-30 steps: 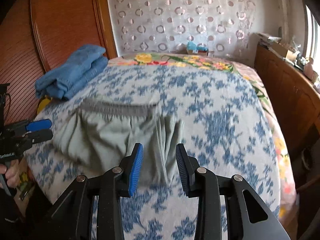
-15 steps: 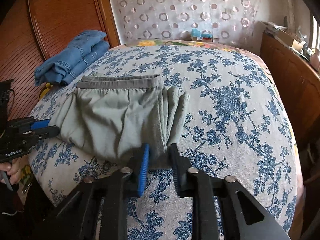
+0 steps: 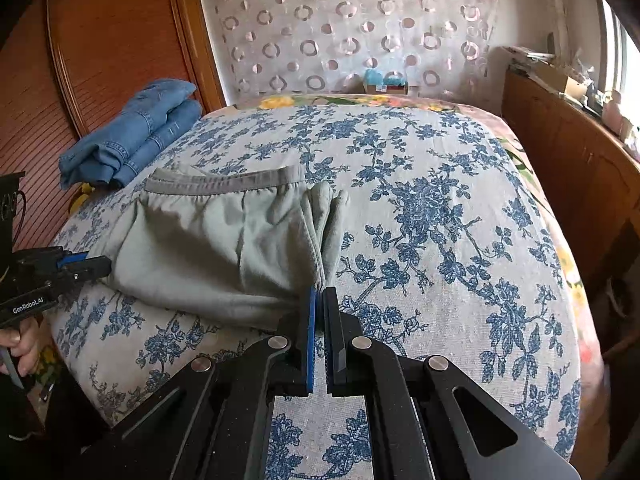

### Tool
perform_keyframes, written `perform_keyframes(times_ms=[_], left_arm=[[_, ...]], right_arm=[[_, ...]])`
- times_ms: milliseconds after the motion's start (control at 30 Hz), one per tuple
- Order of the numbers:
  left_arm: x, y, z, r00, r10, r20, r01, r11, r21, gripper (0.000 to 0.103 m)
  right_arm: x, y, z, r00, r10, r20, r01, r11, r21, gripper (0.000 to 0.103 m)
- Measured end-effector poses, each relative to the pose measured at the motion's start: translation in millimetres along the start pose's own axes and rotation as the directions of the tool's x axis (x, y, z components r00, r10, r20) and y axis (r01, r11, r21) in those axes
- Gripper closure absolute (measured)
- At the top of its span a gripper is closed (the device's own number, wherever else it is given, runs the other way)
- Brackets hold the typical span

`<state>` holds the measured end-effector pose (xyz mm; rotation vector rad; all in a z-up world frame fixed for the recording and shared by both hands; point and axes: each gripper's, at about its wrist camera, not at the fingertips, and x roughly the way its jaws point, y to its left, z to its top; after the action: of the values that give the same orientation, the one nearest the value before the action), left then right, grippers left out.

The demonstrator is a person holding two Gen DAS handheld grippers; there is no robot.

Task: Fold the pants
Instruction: 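Close both tools on the grey waistband edge of the folded pants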

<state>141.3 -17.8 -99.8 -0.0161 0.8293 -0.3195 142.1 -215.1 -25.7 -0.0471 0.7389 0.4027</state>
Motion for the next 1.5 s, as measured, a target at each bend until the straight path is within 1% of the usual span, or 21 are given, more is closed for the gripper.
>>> perform_keyframes(times_ms=[100, 200, 333, 700, 833, 1033, 1200, 1300, 1400, 1433, 1500], left_arm=[[-16, 4, -2, 1.0, -0.008, 0.028, 0.008, 1.0, -0.006, 0.092], [-21, 6, -8, 1.0, -0.008, 0.018, 0.008, 1.0, -0.01, 0.092], [-25, 4, -16, 1.0, -0.008, 0.01, 0.008, 1.0, -0.007, 0.092], [-49, -9, -28, 1.0, -0.012, 0.026, 0.011, 1.0, 0.018, 0.092], [-51, -9, -32, 1.0, -0.011, 0.021, 0.011, 1.0, 0.015, 0.092], [-46, -9, -35, 1.0, -0.007, 0.006, 0.007, 1.0, 0.009, 0.091], [-49, -9, -32, 1.0, -0.002, 0.018, 0.002, 1.0, 0.009, 0.087], [-52, -6, -28, 0.999, -0.008, 0.031, 0.008, 1.0, 0.002, 0.082], [-54, 0, -23, 0.999, -0.012, 0.049, 0.012, 1.0, -0.007, 0.07], [-52, 2, -21, 0.999, -0.011, 0.051, 0.011, 1.0, -0.011, 0.065], [-48, 6, -16, 0.999, -0.006, 0.054, 0.007, 1.0, -0.017, 0.064]], right_arm=[[-3, 0, 1, 1.0, 0.011, 0.002, -0.011, 1.0, -0.007, 0.1], [-10, 1, -4, 0.999, 0.035, 0.004, -0.035, 0.999, -0.01, 0.1], [-16, 8, -10, 0.999, 0.045, 0.0, -0.045, 0.999, -0.021, 0.1], [-44, 17, -23, 0.998, 0.064, 0.019, -0.063, 0.997, -0.039, 0.1], [-49, 21, -27, 0.997, 0.068, 0.021, -0.067, 0.996, -0.053, 0.1], [-46, 29, -30, 0.998, 0.063, 0.004, -0.063, 0.995, -0.077, 0.1], [-49, 33, -29, 0.998, 0.067, 0.009, -0.066, 0.995, -0.08, 0.1], [-51, 33, -26, 0.998, 0.062, 0.015, -0.061, 0.995, -0.078, 0.097], [-53, 33, -23, 0.998, 0.056, 0.02, -0.054, 0.996, -0.078, 0.097], [-54, 33, -23, 0.998, 0.055, 0.023, -0.053, 0.996, -0.078, 0.094], [-55, 33, -21, 0.998, 0.063, 0.031, -0.061, 0.995, -0.081, 0.092]])
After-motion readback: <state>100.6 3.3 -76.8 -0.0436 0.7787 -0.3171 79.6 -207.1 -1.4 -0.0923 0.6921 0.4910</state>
